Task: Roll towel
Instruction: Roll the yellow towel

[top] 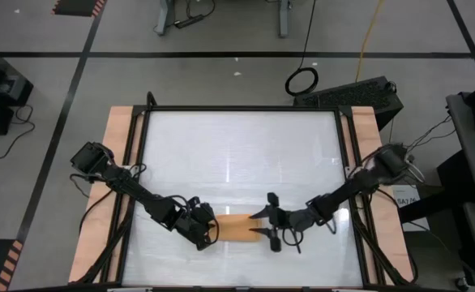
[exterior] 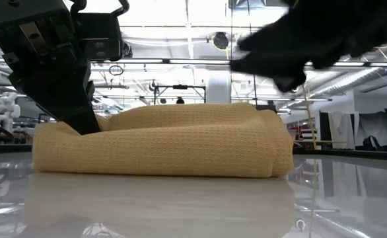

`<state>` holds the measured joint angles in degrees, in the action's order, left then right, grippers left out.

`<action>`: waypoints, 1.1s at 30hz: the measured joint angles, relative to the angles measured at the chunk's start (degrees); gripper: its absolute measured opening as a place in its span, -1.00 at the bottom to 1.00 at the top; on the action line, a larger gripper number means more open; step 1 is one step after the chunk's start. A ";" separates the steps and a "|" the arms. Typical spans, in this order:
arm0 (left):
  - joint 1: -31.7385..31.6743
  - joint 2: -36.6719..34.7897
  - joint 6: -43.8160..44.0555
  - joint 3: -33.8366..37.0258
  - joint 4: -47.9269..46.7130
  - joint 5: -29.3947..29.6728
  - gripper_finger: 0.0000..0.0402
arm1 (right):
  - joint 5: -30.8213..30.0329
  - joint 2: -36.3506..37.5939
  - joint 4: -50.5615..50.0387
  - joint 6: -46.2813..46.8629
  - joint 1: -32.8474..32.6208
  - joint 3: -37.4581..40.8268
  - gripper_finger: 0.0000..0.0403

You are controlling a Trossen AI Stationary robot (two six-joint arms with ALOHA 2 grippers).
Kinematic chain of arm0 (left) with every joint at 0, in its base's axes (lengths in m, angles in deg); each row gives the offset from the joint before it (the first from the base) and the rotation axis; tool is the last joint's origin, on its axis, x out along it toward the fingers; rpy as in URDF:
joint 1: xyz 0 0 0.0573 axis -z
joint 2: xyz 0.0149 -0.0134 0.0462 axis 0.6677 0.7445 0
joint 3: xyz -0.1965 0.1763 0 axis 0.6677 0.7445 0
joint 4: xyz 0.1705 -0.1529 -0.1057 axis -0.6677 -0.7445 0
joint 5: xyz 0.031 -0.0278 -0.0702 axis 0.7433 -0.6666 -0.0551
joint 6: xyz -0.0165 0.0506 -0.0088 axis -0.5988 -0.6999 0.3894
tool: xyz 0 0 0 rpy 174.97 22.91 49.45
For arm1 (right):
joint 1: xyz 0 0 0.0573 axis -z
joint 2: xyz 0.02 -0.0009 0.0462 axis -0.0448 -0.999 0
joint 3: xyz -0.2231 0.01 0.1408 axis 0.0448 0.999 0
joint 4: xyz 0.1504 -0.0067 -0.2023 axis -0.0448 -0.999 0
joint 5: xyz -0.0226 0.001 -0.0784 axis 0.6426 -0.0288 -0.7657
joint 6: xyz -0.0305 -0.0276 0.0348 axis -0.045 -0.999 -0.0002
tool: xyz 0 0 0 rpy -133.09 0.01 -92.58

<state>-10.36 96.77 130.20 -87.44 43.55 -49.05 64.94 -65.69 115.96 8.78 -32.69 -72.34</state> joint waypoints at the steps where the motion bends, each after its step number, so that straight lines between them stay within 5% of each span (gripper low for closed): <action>1: 0.00 0.00 -0.07 0.00 0.00 0.07 -0.80 | -0.26 -2.48 3.28 0.01 0.01 0.02 -0.10; 6: 0.00 0.00 -3.29 0.04 0.75 0.50 -0.80 | -0.87 -13.86 15.95 3.03 1.37 -1.89 -0.55; 12: 0.00 -0.69 -4.53 0.04 0.82 0.50 -0.76 | -0.55 -21.85 16.76 8.43 2.76 -5.80 -0.95; 19: 0.11 -7.83 -4.01 -1.40 -6.92 -0.26 -0.40 | -0.52 -25.55 17.18 9.20 2.79 -8.24 -0.94; 24: 0.15 -14.66 -6.23 -2.16 -9.10 5.78 -0.16 | -0.52 -25.60 16.73 8.96 2.82 -8.26 -0.99; 28: 0.96 -15.16 -13.43 -2.16 -2.54 12.75 -0.10 | -0.45 -25.60 16.72 9.37 3.04 -8.26 -0.99; 33: 2.42 -7.75 -26.14 -0.59 8.43 12.29 -0.09 | -0.37 -25.38 16.67 9.20 3.10 -8.22 -0.99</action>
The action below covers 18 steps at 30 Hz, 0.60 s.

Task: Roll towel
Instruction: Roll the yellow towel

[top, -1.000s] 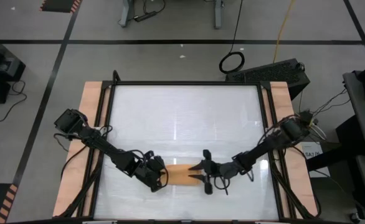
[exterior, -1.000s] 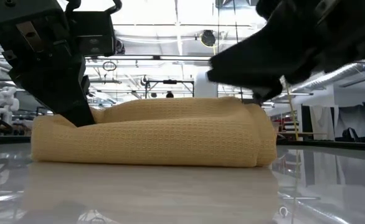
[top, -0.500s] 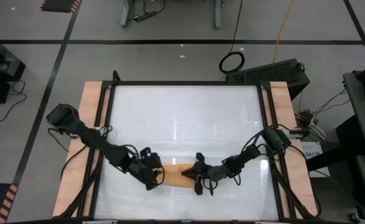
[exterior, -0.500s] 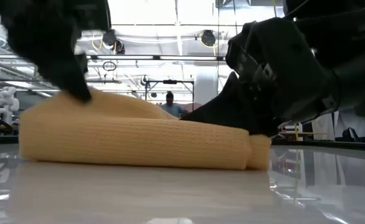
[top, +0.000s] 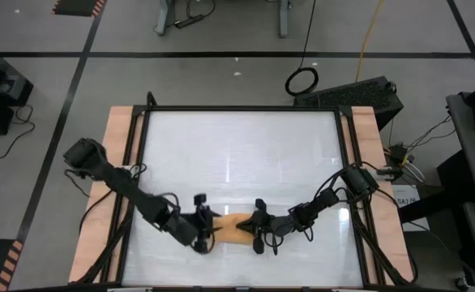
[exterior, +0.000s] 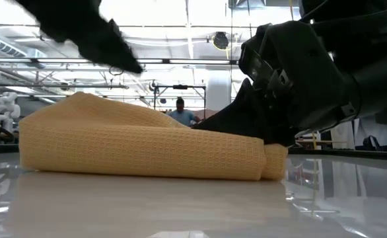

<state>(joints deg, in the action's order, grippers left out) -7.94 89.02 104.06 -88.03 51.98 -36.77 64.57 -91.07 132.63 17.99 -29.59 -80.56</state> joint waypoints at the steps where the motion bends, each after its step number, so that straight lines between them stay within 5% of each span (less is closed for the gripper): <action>1: 0.38 1.78 -1.26 0.07 1.04 0.06 -0.10 | 0.03 0.00 0.00 0.00 0.00 -0.01 -0.99; 9: -0.69 10.66 2.77 0.02 -1.08 3.29 -0.32 | 0.39 0.05 -0.79 -1.66 -0.09 0.00 -1.00; 18: -1.79 11.62 7.16 0.02 -1.16 1.11 -0.55 | 1.67 0.72 -1.68 -2.56 -0.04 0.01 -1.00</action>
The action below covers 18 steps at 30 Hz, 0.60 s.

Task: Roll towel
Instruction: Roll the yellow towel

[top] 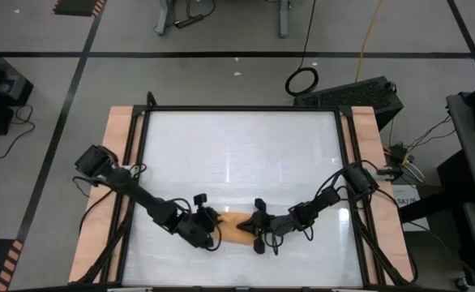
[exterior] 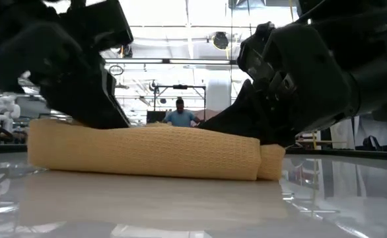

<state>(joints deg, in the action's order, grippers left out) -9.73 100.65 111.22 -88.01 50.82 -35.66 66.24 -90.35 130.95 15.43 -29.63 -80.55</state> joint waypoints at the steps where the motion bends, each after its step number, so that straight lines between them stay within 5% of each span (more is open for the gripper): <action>1: 0.29 -0.59 0.02 0.00 0.02 -0.10 -0.55 | 0.12 0.50 -0.27 -0.42 0.00 0.05 -1.00; 9: 1.41 -2.92 0.00 -0.37 -0.19 0.38 -0.55 | -0.07 8.80 -4.26 -4.77 -0.20 0.10 -1.00; 18: 1.41 -6.35 -5.79 -1.42 -0.02 2.35 -0.55 | -6.13 3.82 -4.66 -5.34 1.35 0.10 -1.00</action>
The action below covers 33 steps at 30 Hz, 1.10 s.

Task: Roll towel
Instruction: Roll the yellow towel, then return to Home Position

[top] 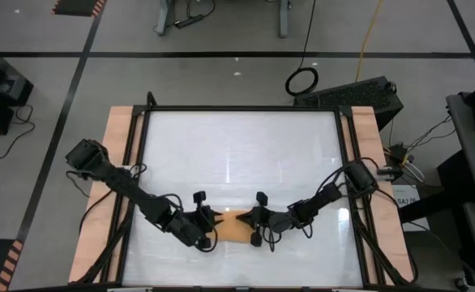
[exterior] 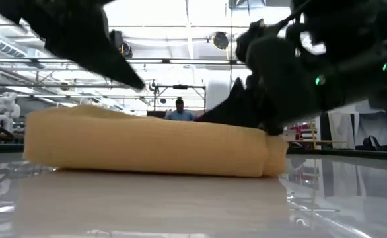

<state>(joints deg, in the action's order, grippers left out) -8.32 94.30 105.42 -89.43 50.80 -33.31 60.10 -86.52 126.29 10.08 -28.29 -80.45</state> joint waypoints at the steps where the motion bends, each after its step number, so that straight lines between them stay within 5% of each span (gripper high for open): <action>1: 0.00 -0.96 -0.51 0.02 -0.13 0.60 -0.55 | -0.09 -1.02 0.87 0.60 0.30 0.00 -1.00; 9: -0.20 -2.56 -2.81 0.91 4.12 2.40 -0.55 | -0.15 -4.83 4.78 3.22 0.93 -0.13 -1.00; 23: -1.16 1.66 11.43 8.58 3.22 4.01 -0.55 | 0.42 -3.76 6.32 -0.31 0.51 0.02 -1.00; 28: -0.45 -3.07 5.07 7.76 4.80 5.72 -0.55 | 3.01 2.95 3.00 -3.59 0.49 0.13 -1.00; 33: -0.05 -9.01 -3.36 7.73 6.35 9.22 -0.55 | 2.91 15.90 -13.09 -7.98 0.49 0.13 -1.00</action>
<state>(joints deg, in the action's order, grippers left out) -8.38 85.29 102.06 -81.70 57.15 -24.09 63.01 -70.62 113.20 2.11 -27.80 -80.32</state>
